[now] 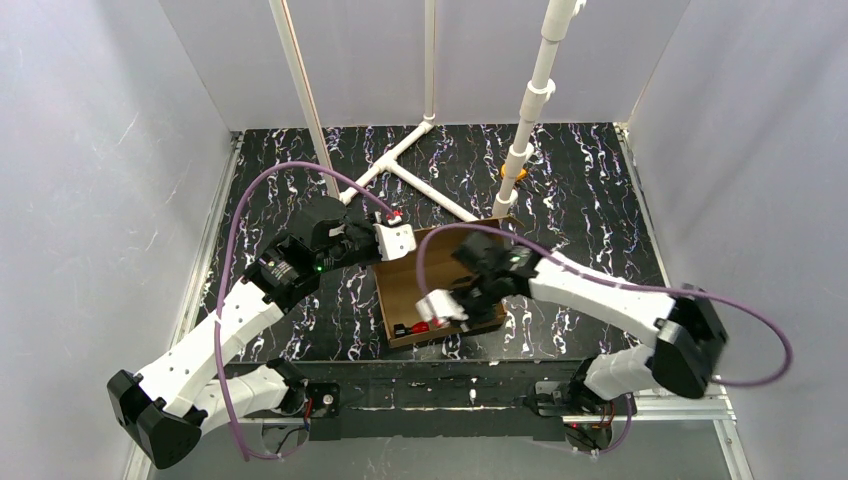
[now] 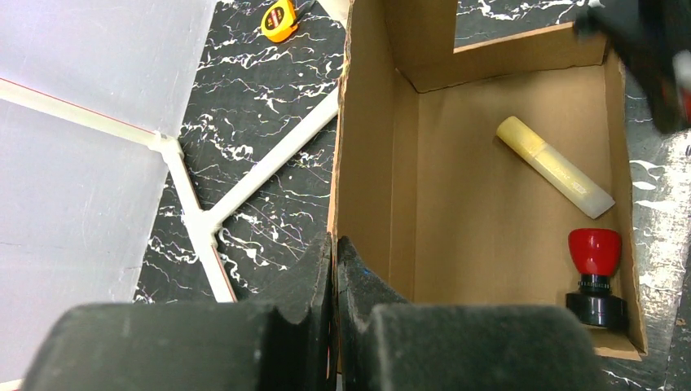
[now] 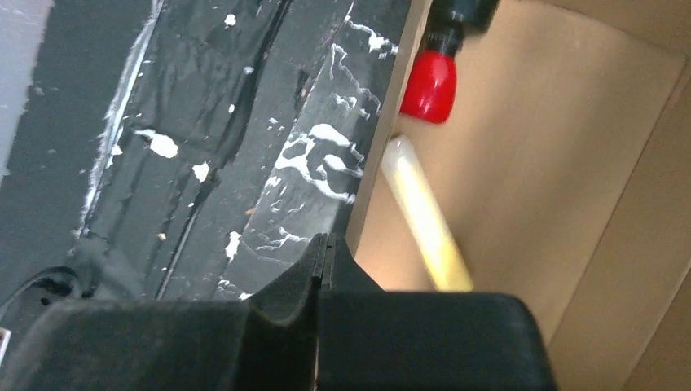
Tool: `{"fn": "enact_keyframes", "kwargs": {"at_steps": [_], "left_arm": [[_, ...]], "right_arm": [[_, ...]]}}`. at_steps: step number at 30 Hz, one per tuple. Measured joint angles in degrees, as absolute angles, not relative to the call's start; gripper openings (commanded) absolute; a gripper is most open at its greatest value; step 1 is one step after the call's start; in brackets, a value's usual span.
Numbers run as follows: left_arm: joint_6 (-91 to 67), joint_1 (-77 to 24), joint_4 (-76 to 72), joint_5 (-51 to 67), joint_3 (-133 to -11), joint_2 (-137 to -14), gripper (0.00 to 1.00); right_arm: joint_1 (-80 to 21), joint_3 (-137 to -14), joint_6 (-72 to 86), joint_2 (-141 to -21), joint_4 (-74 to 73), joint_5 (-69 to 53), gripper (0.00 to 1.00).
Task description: Fold the paper box
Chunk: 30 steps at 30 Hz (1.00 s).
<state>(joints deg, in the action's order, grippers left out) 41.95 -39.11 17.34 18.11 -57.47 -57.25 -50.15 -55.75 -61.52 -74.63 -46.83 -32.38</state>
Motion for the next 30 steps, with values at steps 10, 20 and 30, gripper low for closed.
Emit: {"fn": "enact_keyframes", "kwargs": {"at_steps": [10, 20, 30], "left_arm": [[41.87, -39.18, 17.58, 17.93, -57.49, -57.21, 0.00], [41.23, -39.18, 17.52, 17.80, -57.49, -57.17, 0.00], [41.06, -39.18, 17.56, 18.06, -57.49, -57.17, 0.00]], "right_arm": [[-75.40, -68.38, -60.14, -88.09, -49.08, -0.23, 0.01], [-92.90, -53.52, -64.88, -85.76, -22.41, 22.39, 0.01], [-90.63, -42.35, -81.41, -92.68, 27.07, 30.48, 0.01]]}}
